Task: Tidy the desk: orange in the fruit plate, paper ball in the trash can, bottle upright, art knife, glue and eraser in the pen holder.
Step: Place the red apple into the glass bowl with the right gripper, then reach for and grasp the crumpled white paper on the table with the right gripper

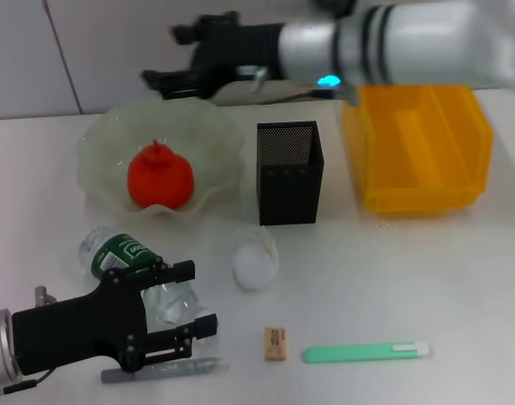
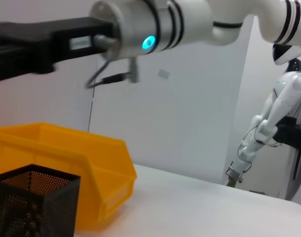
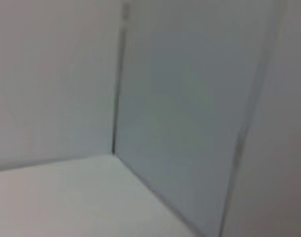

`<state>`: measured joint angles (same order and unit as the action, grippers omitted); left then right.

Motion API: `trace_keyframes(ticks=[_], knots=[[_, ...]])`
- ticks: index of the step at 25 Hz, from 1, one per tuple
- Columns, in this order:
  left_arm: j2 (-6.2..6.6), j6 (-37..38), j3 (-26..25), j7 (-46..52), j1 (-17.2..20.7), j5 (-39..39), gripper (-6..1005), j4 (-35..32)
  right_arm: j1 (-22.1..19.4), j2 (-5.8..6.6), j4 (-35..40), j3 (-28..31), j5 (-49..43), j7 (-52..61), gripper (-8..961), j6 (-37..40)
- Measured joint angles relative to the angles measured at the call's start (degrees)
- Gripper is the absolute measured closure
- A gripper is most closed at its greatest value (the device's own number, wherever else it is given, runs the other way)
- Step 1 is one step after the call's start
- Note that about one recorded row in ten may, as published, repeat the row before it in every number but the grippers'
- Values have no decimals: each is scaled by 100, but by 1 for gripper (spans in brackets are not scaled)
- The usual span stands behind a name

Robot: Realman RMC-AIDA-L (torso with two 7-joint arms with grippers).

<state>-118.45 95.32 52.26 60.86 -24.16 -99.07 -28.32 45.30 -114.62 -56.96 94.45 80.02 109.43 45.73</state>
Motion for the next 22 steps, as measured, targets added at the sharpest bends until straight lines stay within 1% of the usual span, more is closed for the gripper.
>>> trace_keyframes(ticks=[1,2,3,4,5,6,8,9,12,13,14,15,18,19,20,21,22], knots=[[0,0,0,0,0,0,214,0,0,0,0,0,0,0,179,0],[-5,-31,7,-44,1,-4,214,7,-153,27,-396,223,-552,738,182,373],[-6,-47,14,-63,1,-6,214,7,-238,25,-721,416,-1016,1199,184,744],[-10,-62,31,-78,1,-4,214,8,-359,2,-1330,833,-1842,1937,186,1601],[-10,-62,31,-78,1,-4,214,8,-359,2,-1330,833,-1842,1937,189,1601],[-10,-64,34,-79,1,-4,214,9,-368,-1,-1573,1047,-2180,2264,191,2108],[-11,-65,39,-80,-1,-5,214,11,-295,-2,-1905,1394,-2667,2765,195,3073],[-11,-66,40,-81,-3,-8,214,11,-144,10,-2086,1732,-2989,3075,198,3944],[-12,-67,46,-82,-9,-15,214,11,13,14,-2199,1978,-3282,3419,205,4786],[-12,-67,47,-83,-12,-15,214,11,13,14,-2199,1978,-3282,3419,207,4786],[-12,-67,48,-84,-18,-15,214,11,88,5,-2212,1934,-3467,3624,209,5025],[-12,-67,48,-84,-18,-15,214,11,120,-12,-2208,1875,-3566,3717,212,5093],[-9,-73,51,-120,-49,-33,214,11,148,-46,-2165,1710,-3695,3861,218,5101],[-9,-73,52,-125,-53,-33,214,9,150,-80,-2067,1515,-3711,3938,221,5013],[-9,-73,52,-125,-53,-33,214,9,150,-80,-2067,1515,-3711,3938,223,5013],[-7,-73,54,-127,-54,-34,214,4,150,-100,-1985,1393,-3710,3964,225,4943],[0,-64,56,-128,-53,-35,214,-20,155,-145,-1787,1211,-3700,3993,228,4774]])
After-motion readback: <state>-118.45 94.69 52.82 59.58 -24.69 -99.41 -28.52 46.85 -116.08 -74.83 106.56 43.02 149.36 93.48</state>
